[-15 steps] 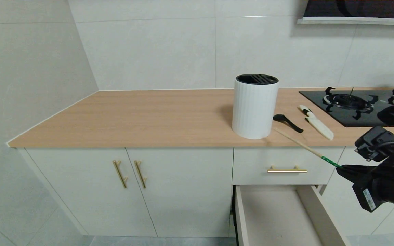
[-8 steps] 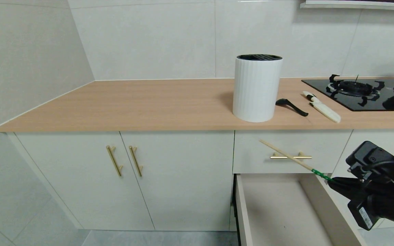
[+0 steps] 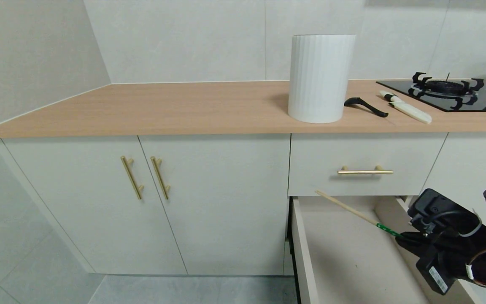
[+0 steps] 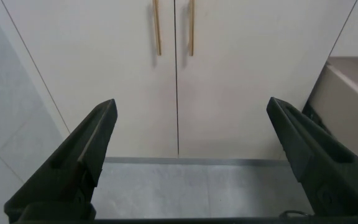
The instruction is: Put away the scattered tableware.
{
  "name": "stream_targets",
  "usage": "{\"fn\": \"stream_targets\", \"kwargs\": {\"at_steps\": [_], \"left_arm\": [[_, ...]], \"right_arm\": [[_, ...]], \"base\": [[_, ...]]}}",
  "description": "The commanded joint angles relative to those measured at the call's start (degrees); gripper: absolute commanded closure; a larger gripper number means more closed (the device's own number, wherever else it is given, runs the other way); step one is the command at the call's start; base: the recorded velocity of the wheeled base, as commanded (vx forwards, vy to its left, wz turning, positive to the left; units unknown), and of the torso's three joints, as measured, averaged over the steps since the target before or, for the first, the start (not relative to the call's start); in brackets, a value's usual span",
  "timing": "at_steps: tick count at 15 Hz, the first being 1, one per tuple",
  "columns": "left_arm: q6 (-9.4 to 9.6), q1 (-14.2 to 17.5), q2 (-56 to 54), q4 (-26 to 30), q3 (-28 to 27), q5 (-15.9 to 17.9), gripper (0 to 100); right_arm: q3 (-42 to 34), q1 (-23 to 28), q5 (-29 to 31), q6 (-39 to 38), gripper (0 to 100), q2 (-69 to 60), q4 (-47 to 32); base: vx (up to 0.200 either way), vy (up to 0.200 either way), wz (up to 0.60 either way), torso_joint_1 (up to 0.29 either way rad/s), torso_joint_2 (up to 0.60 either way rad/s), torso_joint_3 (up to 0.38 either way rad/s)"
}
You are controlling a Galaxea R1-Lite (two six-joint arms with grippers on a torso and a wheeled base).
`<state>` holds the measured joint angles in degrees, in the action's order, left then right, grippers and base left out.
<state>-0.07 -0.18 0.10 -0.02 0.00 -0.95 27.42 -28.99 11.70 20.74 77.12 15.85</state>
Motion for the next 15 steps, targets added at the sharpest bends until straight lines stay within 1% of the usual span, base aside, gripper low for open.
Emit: {"fn": "stream_targets", "kwargs": {"at_steps": [1, 3, 9, 13, 15], "left_arm": [[-0.01, 0.01, 0.08, -0.06, 0.0, -0.02, 0], [-0.01, 0.01, 0.08, 0.02, 0.0, -0.02, 0], [-0.01, 0.01, 0.08, -0.06, 0.0, -0.02, 0], [-0.01, 0.01, 0.08, -0.06, 0.0, -0.02, 0], [-0.01, 0.01, 0.08, -0.06, 0.0, -0.02, 0]], "right_arm": [[-0.26, -0.01, -0.01, 0.01, 100, 2.16, 0.06], [-0.26, -0.01, 0.07, -0.08, 100, 3.3, 0.06], [-0.08, 0.07, 0.07, -0.35, 100, 7.96, 0.15], [1.59, 0.34, -1.33, -4.65, 100, 16.57, 0.59], [4.22, 0.78, -1.51, -9.05, 100, 20.35, 0.15]], "base": [[0.0, 0.0, 0.0, -0.149, 0.45, 0.325], [0.0, 0.0, 0.0, -0.071, 0.29, 0.207], [0.0, 0.0, 0.0, -0.009, 0.04, 0.024], [0.0, 0.0, 0.0, 0.0, 0.0, 0.0], [0.0, 0.0, 0.0, 0.0, 0.0, 0.0]]}}
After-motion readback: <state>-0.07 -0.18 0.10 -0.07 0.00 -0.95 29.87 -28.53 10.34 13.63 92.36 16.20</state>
